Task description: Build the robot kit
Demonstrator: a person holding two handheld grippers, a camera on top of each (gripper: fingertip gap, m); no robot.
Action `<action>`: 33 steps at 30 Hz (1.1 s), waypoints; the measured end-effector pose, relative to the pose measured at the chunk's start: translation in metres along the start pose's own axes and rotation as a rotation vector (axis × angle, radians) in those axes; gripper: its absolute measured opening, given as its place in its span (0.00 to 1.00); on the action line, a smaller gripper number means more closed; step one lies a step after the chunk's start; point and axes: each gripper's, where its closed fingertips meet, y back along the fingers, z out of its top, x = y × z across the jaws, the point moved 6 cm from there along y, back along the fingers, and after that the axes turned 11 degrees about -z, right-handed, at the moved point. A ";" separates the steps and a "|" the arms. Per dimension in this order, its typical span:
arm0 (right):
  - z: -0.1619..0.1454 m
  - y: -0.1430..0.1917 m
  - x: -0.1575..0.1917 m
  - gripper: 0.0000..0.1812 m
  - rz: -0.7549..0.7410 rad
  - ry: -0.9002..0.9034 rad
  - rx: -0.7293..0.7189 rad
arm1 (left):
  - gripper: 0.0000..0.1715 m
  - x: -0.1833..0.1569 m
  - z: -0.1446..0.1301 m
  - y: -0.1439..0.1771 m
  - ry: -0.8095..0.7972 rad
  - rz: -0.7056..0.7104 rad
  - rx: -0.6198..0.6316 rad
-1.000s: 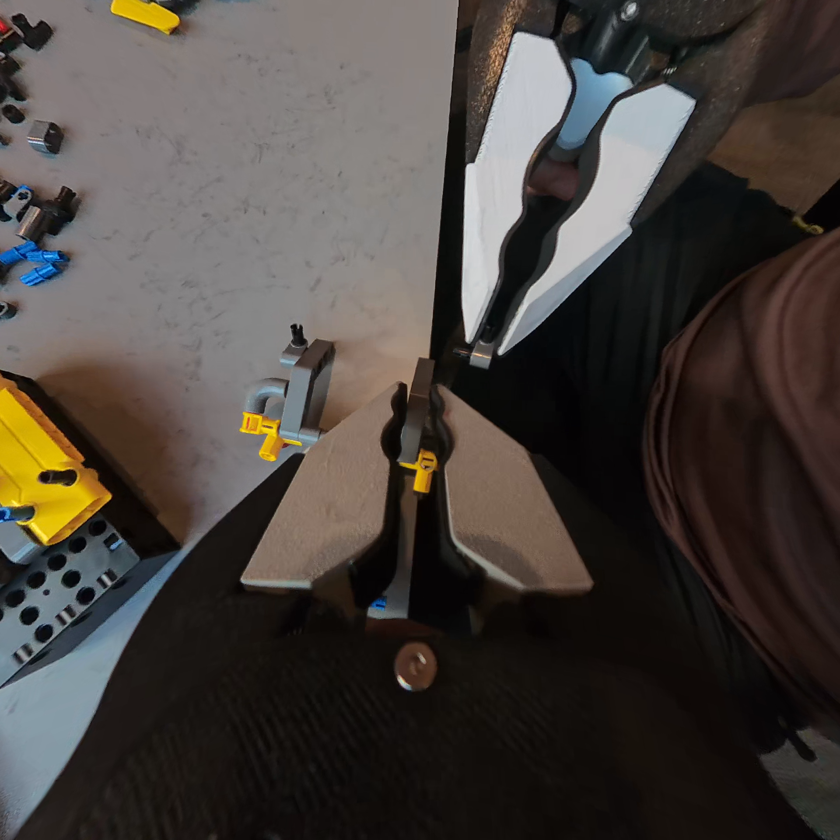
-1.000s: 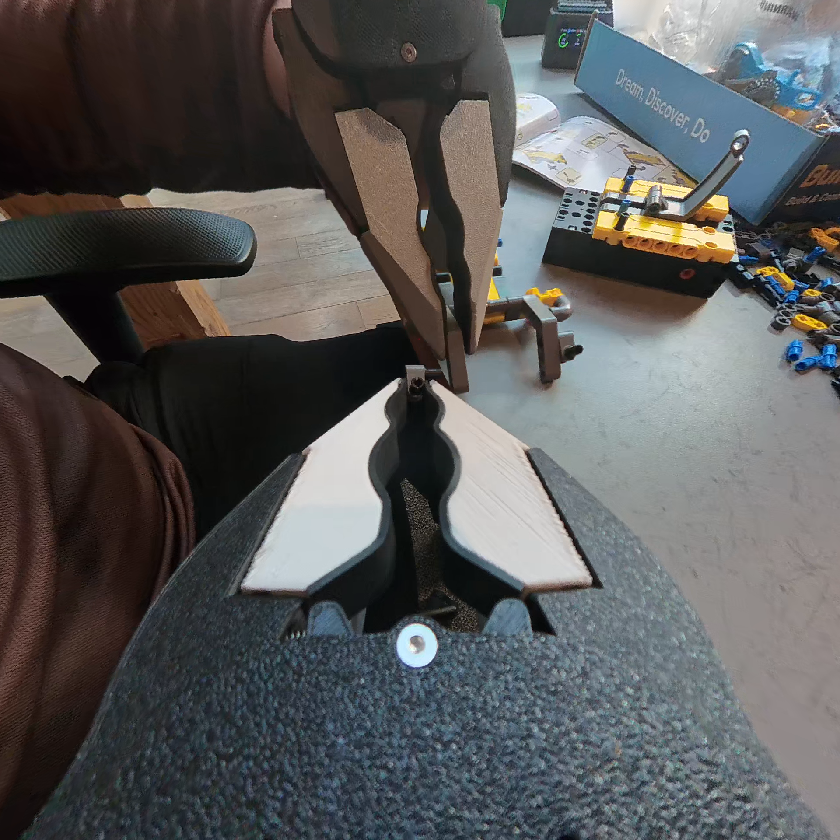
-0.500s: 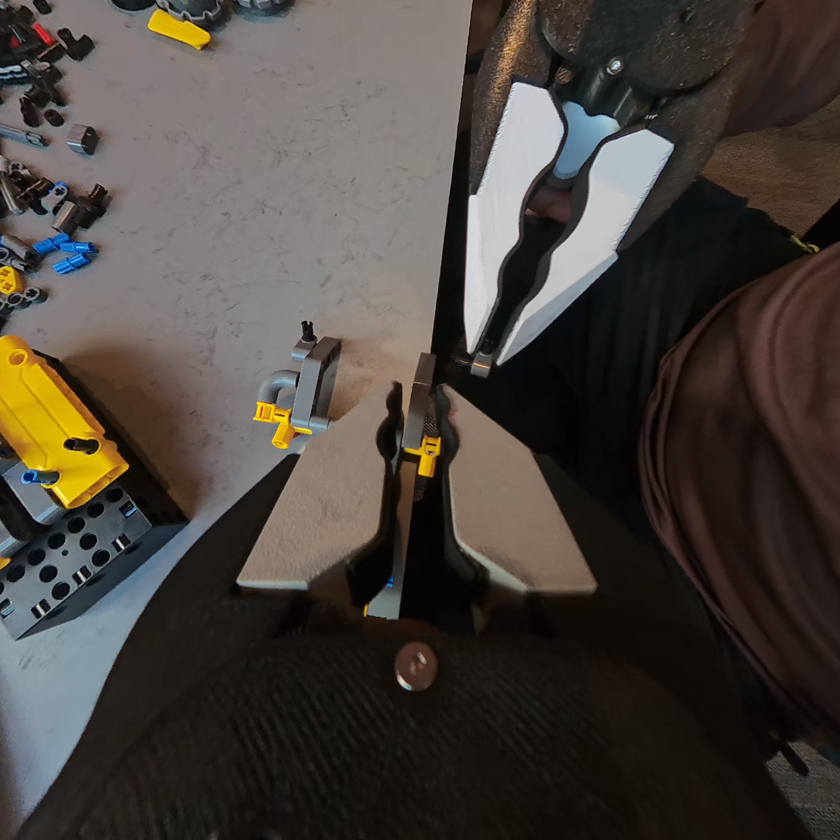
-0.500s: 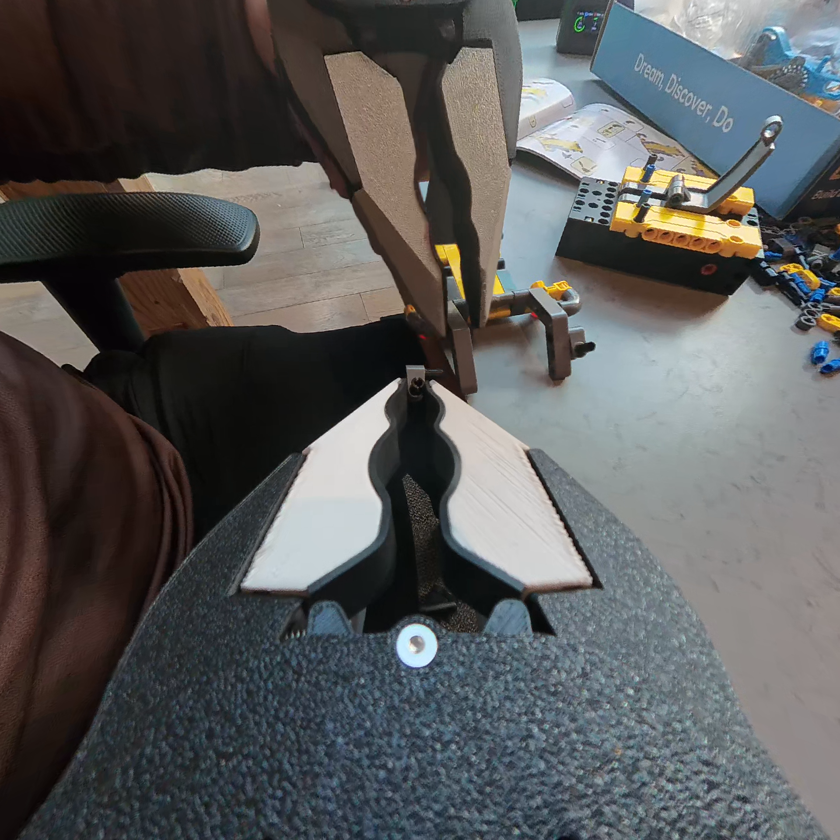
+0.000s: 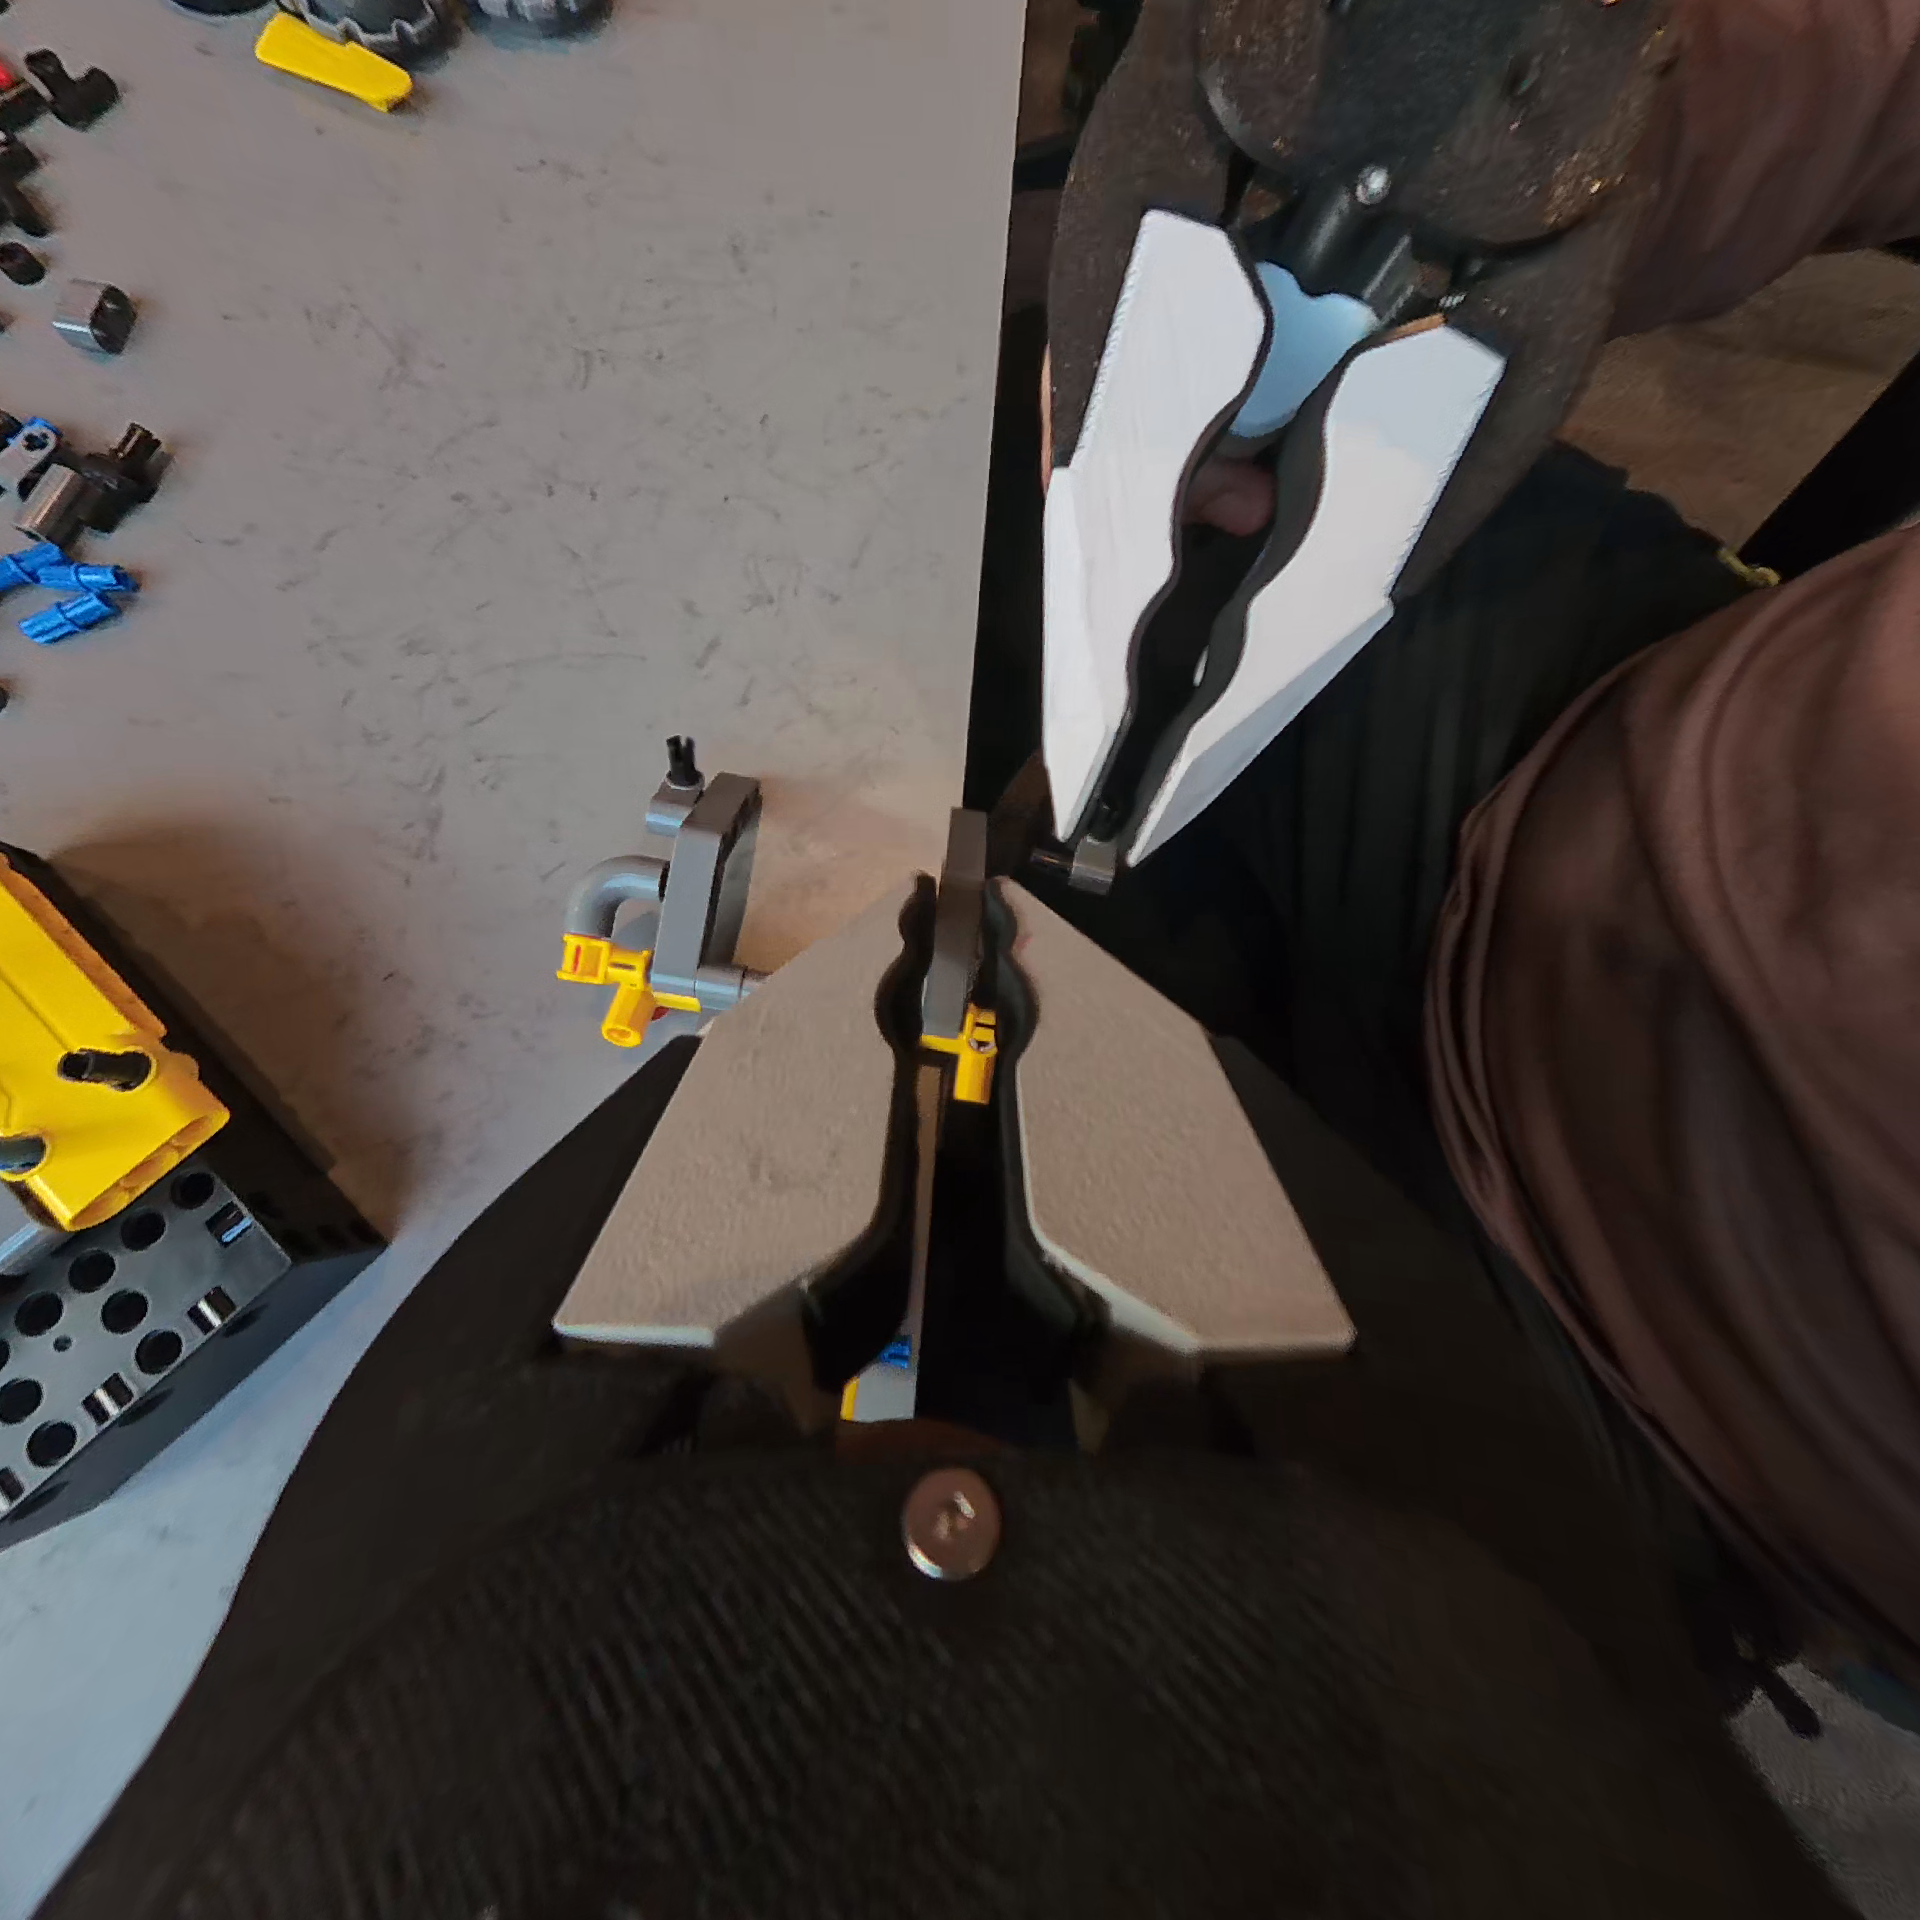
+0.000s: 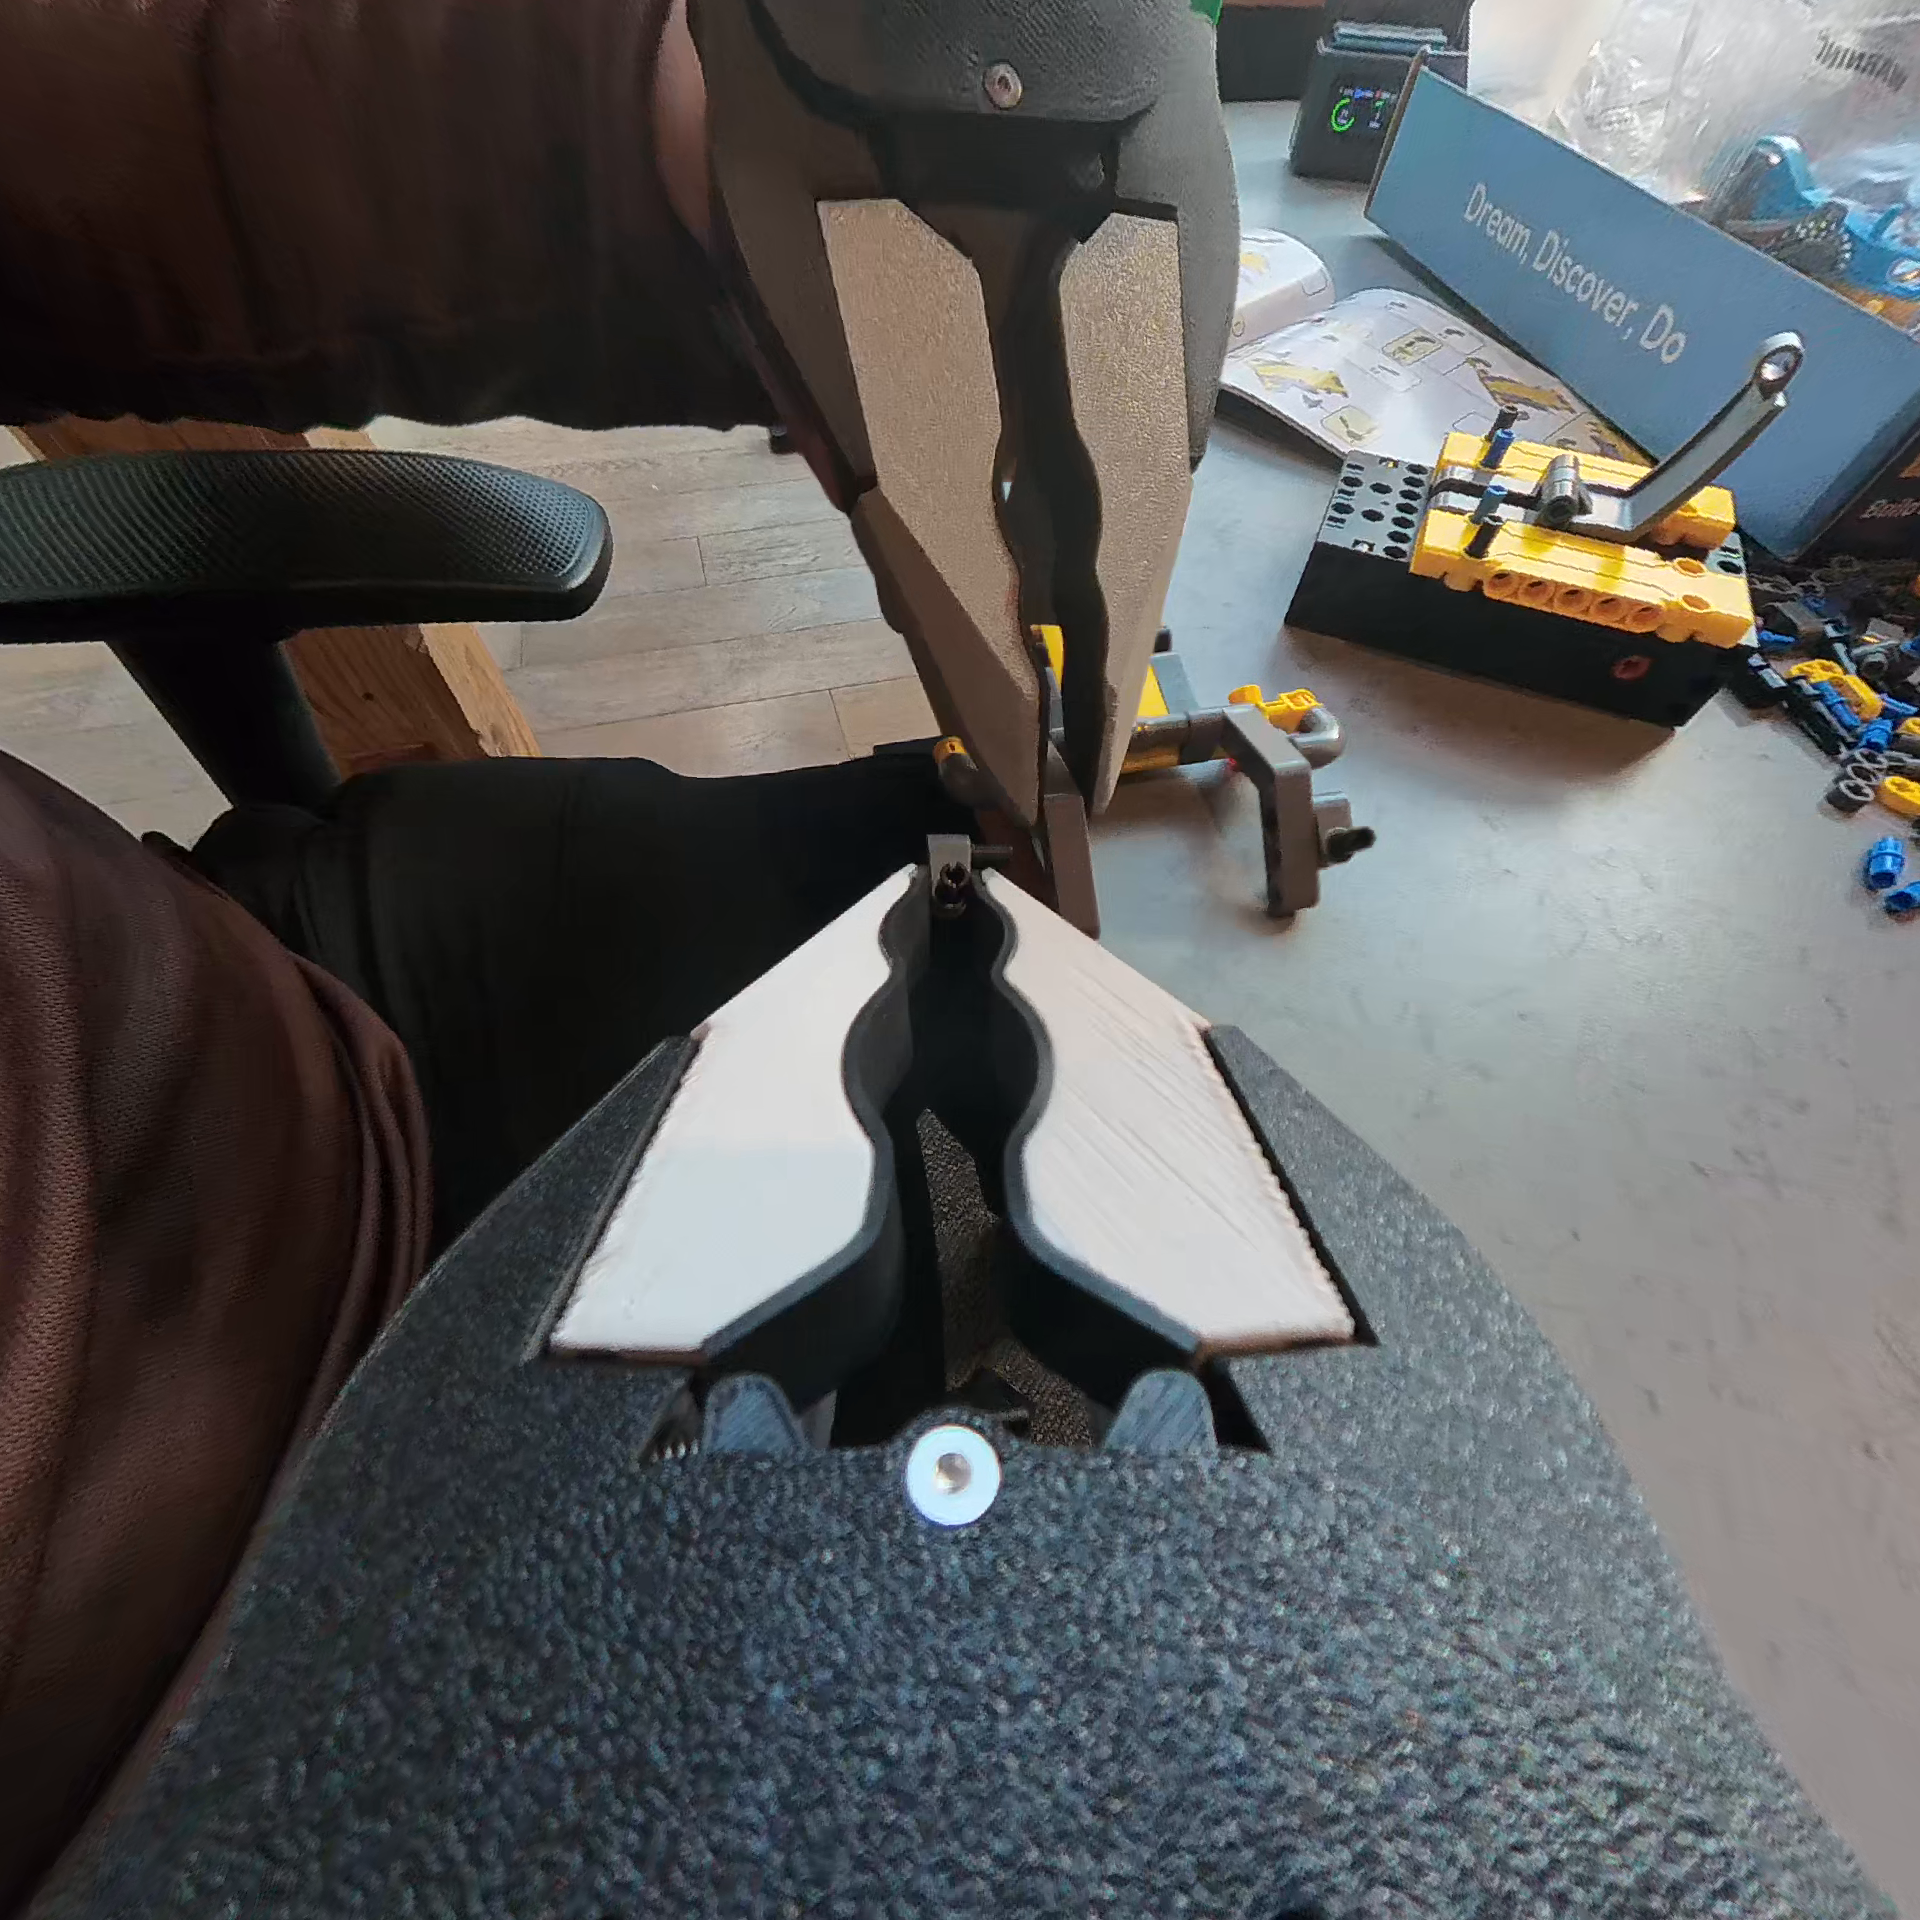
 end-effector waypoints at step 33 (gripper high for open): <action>0.003 0.000 0.002 0.02 -0.017 0.105 -0.066 | 0.04 -0.005 -0.003 0.004 -0.032 -0.143 -0.123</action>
